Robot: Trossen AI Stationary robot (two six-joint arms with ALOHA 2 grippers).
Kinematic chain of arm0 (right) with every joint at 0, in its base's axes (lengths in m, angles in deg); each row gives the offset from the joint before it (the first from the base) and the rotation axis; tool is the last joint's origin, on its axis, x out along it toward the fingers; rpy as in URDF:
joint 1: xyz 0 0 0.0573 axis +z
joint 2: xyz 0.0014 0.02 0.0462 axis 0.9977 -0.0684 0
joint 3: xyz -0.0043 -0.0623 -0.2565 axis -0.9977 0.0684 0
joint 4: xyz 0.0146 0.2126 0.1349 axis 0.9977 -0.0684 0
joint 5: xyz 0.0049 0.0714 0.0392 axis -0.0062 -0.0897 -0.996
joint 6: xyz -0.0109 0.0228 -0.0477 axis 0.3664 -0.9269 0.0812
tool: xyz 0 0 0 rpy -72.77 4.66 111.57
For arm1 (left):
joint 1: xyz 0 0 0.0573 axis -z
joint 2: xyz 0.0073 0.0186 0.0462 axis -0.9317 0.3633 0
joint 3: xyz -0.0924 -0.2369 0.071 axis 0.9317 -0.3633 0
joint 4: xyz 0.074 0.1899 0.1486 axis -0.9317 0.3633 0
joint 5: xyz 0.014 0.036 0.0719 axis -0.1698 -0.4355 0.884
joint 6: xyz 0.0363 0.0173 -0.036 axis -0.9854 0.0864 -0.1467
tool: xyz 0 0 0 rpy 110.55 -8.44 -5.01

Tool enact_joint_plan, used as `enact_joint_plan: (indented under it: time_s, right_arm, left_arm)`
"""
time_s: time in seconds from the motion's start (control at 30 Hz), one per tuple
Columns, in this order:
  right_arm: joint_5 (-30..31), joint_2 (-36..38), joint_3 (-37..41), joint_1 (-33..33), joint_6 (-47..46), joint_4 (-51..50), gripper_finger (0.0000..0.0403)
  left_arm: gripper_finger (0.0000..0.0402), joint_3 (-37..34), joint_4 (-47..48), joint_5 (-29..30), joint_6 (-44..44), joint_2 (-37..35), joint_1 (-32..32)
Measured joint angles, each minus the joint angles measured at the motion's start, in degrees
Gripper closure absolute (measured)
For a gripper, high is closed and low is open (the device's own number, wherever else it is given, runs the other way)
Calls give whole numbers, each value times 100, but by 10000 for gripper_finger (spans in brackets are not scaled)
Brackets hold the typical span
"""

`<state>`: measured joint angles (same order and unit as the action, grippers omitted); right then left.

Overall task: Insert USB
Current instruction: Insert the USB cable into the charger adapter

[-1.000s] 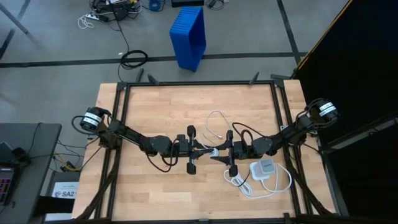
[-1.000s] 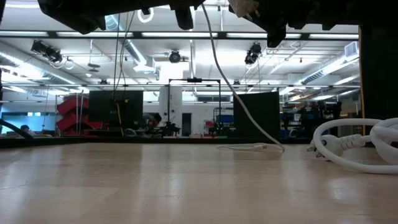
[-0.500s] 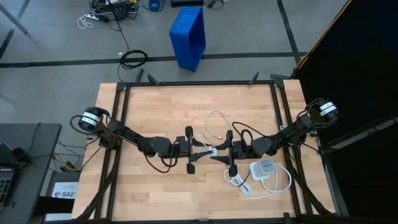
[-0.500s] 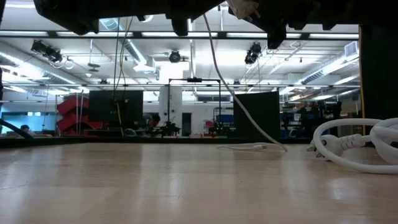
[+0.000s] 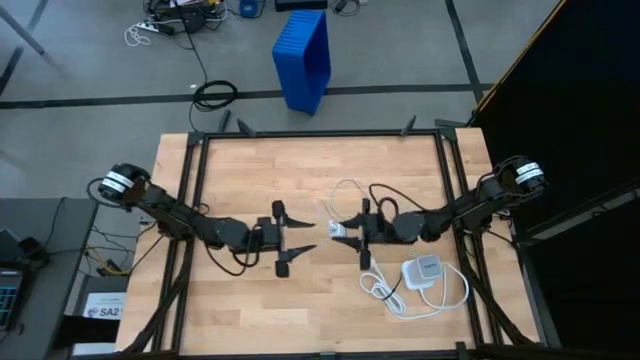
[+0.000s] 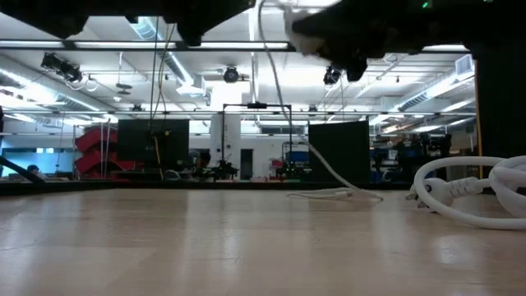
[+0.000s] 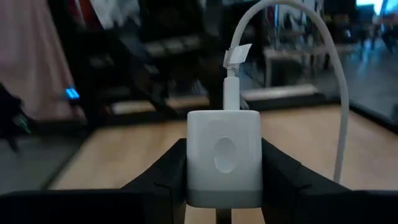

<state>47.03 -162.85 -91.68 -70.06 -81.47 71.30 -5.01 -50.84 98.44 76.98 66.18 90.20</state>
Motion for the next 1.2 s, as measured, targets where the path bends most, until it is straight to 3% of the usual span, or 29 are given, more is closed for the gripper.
enact_joint_plan:
  time_s: [0.1,0.2,0.3,0.4,0.5,0.6,0.73,1.0,1.2]
  right_arm:
    - [-106,104,-426,-429,-144,-1327,291]
    - [-144,128,-1141,-933,-141,-3330,291]
    - [229,128,-2027,-1510,-142,-5348,291]
    - [429,132,-2668,-2110,-62,-6450,291]
    - [29,204,-3054,-2595,262,-6768,291]
    - [-919,170,-3068,-2962,264,-6740,291]
    - [-1756,-130,-3066,-3015,368,-6937,291]
    - [-1933,-1110,-3062,-2786,786,-7848,291]
    - [-1934,-1739,-3056,-2809,779,-7856,291]
  left_arm:
    - [168,-184,-65,65,130,-190,41]
    - [168,-279,-60,89,243,-215,37]
    - [168,-291,-42,115,278,-225,26]
    - [167,-288,-15,115,306,-225,28]
    - [167,-288,-23,116,327,-226,28]
    - [167,-286,11,117,423,-226,26]
    - [167,-286,65,120,513,-226,26]
    - [167,-283,65,143,583,-228,26]
    - [167,-283,66,224,609,-228,26]
